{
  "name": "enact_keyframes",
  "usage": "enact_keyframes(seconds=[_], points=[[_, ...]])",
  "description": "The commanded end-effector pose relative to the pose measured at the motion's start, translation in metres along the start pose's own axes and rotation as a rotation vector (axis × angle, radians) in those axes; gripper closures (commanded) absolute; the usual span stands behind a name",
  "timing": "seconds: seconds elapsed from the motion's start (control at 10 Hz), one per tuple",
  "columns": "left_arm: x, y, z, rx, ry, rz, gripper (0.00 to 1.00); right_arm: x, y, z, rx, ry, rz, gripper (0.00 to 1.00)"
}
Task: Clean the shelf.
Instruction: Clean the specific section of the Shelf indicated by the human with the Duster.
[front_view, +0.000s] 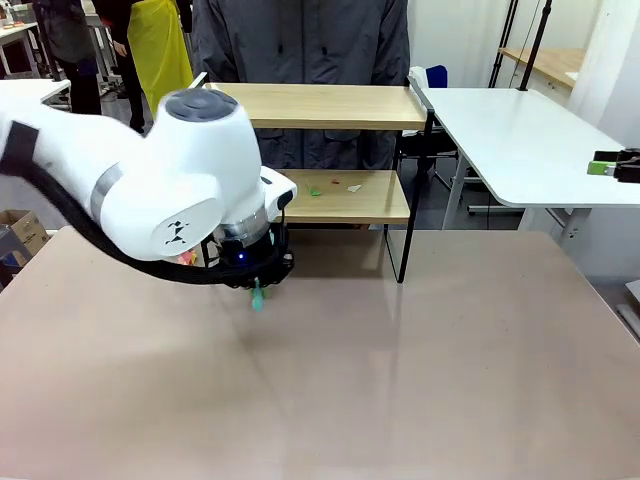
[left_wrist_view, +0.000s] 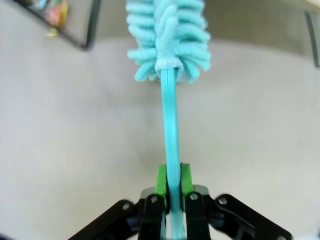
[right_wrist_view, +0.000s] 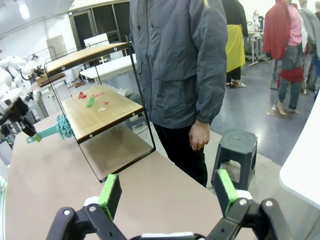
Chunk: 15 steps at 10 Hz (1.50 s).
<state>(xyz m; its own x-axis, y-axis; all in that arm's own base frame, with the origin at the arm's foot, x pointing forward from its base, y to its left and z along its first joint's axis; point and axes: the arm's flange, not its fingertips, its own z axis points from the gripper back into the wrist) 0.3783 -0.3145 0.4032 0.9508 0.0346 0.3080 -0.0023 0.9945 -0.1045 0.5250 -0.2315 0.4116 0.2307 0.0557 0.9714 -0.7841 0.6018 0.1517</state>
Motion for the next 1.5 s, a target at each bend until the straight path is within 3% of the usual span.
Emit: enact_keyframes(seconds=[0.0, 0.2, 0.6, 0.9, 1.1, 1.4], points=[[-0.014, 0.03, 0.017, -0.137, 0.096, -0.13, 0.87, 0.002, 0.002, -0.001, 0.002, 0.009, 0.005, 0.0], [-0.012, 0.039, 0.028, -0.1, 0.12, -0.234, 0.87, 0.002, 0.002, -0.001, 0.002, 0.009, 0.005, 0.0], [-0.015, 0.074, 0.061, -0.171, 0.163, -0.418, 0.87, 0.002, 0.002, -0.001, 0.002, 0.009, 0.005, 0.0], [-0.019, 0.112, 0.088, -0.169, 0.306, -0.682, 0.87, 0.002, 0.002, -0.001, 0.002, 0.009, 0.005, 0.0], [-0.014, 0.135, 0.127, -0.127, 0.326, -0.764, 0.87, 0.002, 0.002, -0.001, 0.002, 0.009, 0.005, 0.0], [0.003, 0.148, 0.201, 0.047, 0.332, -0.943, 0.87, 0.002, 0.002, -0.001, 0.002, 0.009, 0.005, 0.0]])
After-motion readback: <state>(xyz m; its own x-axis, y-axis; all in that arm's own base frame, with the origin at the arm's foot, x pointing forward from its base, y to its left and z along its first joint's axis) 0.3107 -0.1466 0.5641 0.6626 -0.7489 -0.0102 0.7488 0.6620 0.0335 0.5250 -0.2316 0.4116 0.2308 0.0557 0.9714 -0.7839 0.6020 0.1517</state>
